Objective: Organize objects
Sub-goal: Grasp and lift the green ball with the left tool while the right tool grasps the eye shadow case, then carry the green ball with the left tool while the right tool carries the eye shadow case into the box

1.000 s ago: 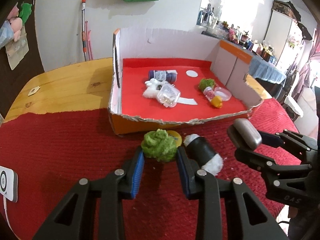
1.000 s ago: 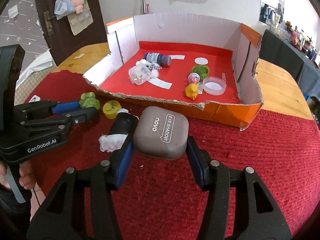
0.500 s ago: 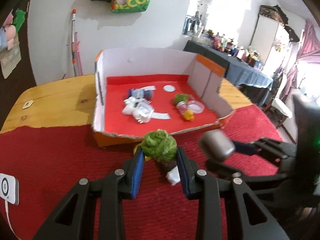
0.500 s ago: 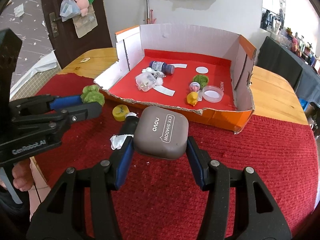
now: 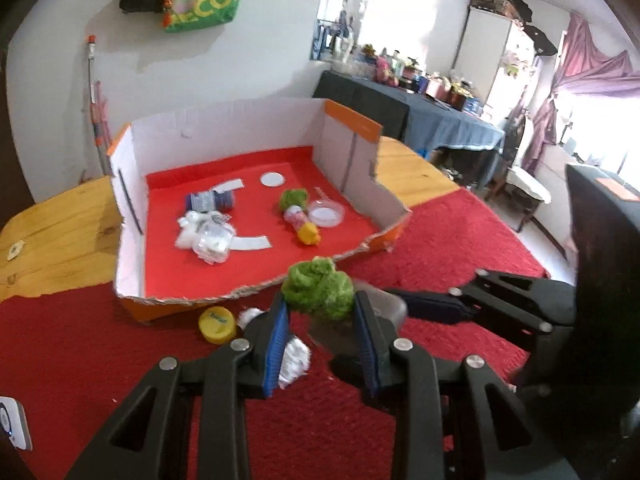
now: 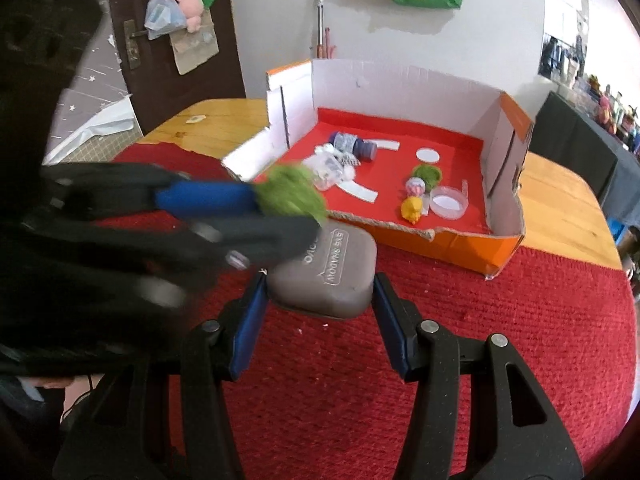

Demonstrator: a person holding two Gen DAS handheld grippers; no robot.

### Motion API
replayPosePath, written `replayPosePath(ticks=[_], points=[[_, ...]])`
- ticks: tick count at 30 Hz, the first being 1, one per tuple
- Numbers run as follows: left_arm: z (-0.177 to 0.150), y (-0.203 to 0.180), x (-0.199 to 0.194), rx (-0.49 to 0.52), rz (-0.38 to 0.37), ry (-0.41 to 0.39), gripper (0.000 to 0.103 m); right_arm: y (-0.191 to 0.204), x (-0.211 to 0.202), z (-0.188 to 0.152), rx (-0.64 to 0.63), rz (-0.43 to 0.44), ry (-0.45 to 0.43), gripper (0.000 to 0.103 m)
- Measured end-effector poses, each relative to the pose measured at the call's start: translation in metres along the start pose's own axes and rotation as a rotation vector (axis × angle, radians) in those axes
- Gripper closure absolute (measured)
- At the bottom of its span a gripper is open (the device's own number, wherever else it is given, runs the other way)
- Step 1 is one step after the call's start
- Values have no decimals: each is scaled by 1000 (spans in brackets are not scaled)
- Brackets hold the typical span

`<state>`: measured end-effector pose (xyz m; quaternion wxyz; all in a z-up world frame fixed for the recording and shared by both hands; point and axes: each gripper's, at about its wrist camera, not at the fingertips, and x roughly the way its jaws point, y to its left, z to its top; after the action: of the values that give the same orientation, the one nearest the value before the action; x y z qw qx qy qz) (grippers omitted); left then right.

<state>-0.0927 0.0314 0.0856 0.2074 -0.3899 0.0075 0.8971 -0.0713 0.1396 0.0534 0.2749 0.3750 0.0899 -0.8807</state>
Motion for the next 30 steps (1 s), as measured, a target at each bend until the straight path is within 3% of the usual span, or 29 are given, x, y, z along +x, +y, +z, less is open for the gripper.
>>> replayPosePath(ticks=[4,8,30], points=[[0,10,-8,-51,-20,-19,70,-4,4,0,6,-6,6,54],[2,16,-15,-62,14,-45,70,-11,11,-1,29,0,23,54],[-7,36,4,-100,75,0,70,-16,9,5,41,1,9,54]])
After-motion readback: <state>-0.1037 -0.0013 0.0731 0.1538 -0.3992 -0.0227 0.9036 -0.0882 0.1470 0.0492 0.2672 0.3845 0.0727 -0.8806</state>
